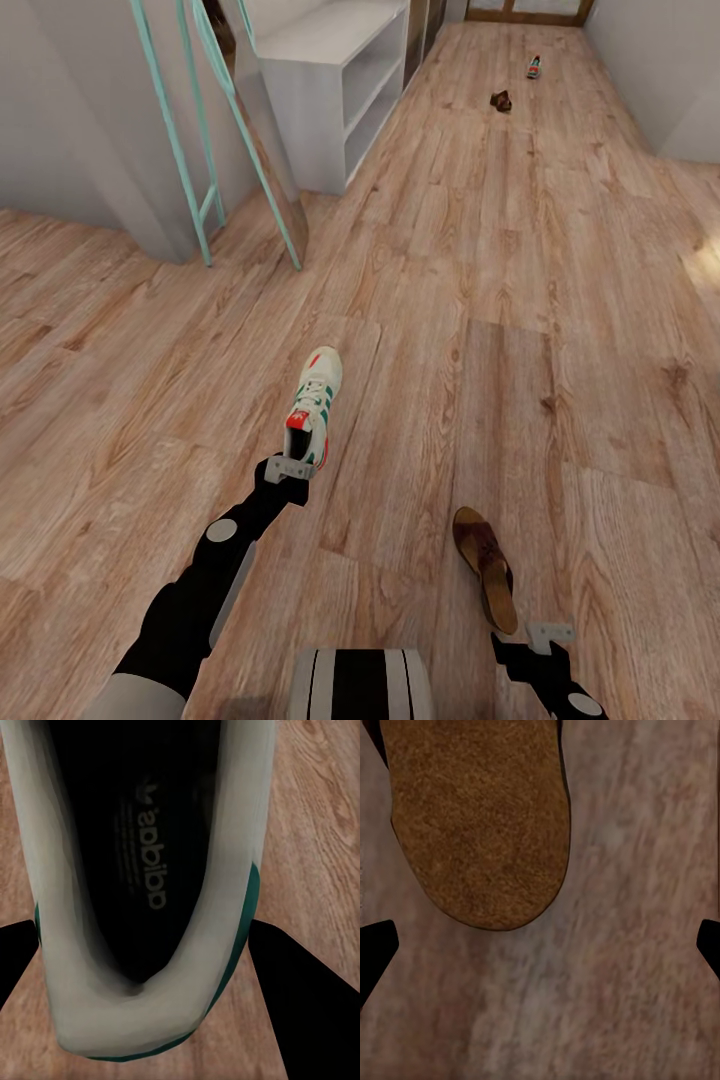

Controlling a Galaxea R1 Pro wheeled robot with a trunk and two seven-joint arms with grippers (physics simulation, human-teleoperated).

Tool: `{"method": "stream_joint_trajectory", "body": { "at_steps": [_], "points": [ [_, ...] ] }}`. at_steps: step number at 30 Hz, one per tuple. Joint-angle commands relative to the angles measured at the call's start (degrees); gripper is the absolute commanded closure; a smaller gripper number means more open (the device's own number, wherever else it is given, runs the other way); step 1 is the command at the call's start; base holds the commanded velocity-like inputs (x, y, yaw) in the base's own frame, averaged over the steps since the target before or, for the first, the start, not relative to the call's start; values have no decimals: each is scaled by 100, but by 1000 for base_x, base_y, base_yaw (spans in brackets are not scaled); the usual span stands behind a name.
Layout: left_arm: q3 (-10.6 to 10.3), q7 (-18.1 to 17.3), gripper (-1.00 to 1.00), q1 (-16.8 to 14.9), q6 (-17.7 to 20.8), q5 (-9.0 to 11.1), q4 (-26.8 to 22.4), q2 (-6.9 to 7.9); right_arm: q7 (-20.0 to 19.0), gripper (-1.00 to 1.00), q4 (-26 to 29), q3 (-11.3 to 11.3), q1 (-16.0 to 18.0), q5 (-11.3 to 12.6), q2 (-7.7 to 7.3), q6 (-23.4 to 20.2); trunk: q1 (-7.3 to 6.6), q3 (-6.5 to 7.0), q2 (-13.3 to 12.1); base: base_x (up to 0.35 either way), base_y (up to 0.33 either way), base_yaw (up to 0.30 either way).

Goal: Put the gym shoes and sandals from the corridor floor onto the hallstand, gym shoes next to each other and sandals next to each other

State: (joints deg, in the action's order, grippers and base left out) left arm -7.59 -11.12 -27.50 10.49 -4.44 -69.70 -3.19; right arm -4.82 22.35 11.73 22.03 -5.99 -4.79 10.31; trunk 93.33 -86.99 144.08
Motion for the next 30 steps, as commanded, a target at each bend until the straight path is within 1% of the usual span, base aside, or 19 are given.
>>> {"method": "stream_joint_trajectory", "body": {
  "at_steps": [1,3,4,10,16,23,30],
  "points": [
    [9,-23,100,-1,23,-48,-9,-3,-38,-100,-5,47,3,-60,4,47,-1,-4,1,0,0,0],
    [10,-22,100,-1,19,-48,-9,-5,-37,-100,-8,47,3,-60,4,134,-1,-4,1,0,0,0],
    [12,-22,100,-1,16,-48,-9,-6,-37,-100,-10,48,3,-60,6,272,-1,-4,1,0,0,0],
    [12,-12,100,-1,15,-51,-9,-6,-37,-100,0,48,3,-67,12,526,-1,-4,1,0,0,0],
    [6,-28,100,-1,14,-49,-9,-5,-37,-100,-2,49,3,-68,13,549,-1,-4,1,0,0,0],
    [7,-30,100,-1,14,-48,-9,1,-37,-100,-2,49,3,-69,13,559,17,-160,11,0,0,0],
    [20,-30,100,7,6,-48,-9,9,-37,-100,0,49,3,-67,13,560,17,-160,11,0,0,0]
  ]
}}
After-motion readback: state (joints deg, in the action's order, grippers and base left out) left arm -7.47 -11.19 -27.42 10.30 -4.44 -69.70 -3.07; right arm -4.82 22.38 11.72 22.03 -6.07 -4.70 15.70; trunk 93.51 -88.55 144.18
